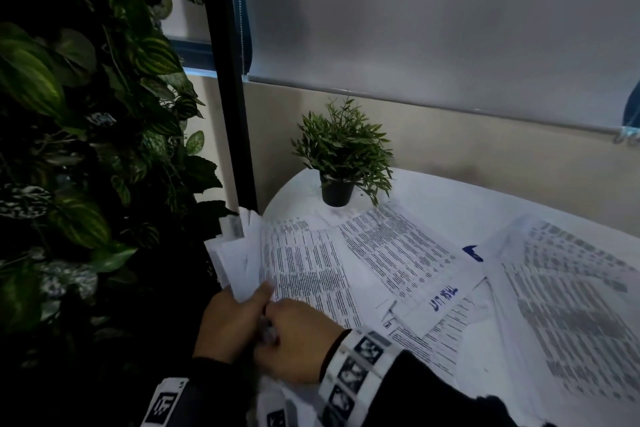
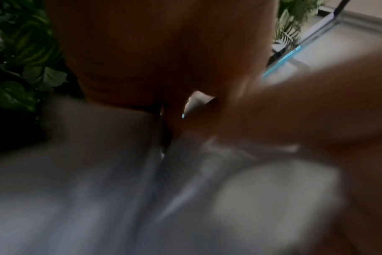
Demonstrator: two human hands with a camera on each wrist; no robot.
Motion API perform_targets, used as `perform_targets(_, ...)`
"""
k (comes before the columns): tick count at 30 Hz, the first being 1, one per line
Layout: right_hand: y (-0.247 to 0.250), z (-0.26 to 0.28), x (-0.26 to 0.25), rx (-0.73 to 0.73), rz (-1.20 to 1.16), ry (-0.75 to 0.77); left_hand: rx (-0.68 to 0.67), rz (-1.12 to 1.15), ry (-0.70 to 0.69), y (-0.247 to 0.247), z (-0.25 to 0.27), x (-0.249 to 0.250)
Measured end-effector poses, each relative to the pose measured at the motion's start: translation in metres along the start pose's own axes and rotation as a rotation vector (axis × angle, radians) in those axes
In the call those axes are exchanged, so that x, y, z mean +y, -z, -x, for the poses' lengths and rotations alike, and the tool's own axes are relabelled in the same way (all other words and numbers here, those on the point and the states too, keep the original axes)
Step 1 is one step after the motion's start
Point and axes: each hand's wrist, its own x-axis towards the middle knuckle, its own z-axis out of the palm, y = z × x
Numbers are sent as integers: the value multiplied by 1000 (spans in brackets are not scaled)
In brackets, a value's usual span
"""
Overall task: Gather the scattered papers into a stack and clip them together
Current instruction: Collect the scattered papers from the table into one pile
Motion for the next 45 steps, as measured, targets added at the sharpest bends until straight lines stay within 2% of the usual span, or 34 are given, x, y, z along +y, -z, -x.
perform_targets(1,3,2,4,-23,-51,13,64,-27,0,3,-1,-2)
perform_targets(3,19,9,18,20,-225,-106,120,14,-14,9,-5,-5)
perform_targets(5,40,14,42,214,-302,-246,124,74,-39,16,-6,0)
perform_targets(8,68,23,79,445,-339,-306,34,209,-125,26,-1,15)
perform_targets(12,85,30,92,517,-800,-180,-15,340,-353,30,12,41)
perform_targets(14,91,34,90,574,-920,-22,34,375,-480,23,17,49)
perform_targets(18,101,47,69,803,-857,160,206,341,-609,12,21,60)
perform_targets(20,107,53,64,859,-818,218,177,360,-640,14,19,59)
perform_targets(22,105,56,66,879,-791,237,83,344,-640,16,19,57)
perform_targets(24,96,56,72,864,-837,212,-3,290,-628,16,20,54)
perform_targets(28,83,50,70,842,-848,191,-62,252,-567,11,17,53)
perform_targets(33,79,44,66,729,-869,91,49,244,-501,3,9,33)
perform_targets(36,83,43,72,680,-923,27,23,137,-456,5,6,19)
perform_targets(38,89,40,81,656,-890,-71,58,117,-435,18,1,19)
perform_targets(40,90,33,97,597,-474,-331,113,134,-423,37,-6,21)
perform_targets(42,80,25,109,340,69,-570,155,97,-421,52,-11,21)
perform_targets(44,68,17,114,94,353,-643,201,11,-379,59,-13,19)
perform_targets(45,65,13,115,56,415,-637,227,-38,-351,59,-13,18)
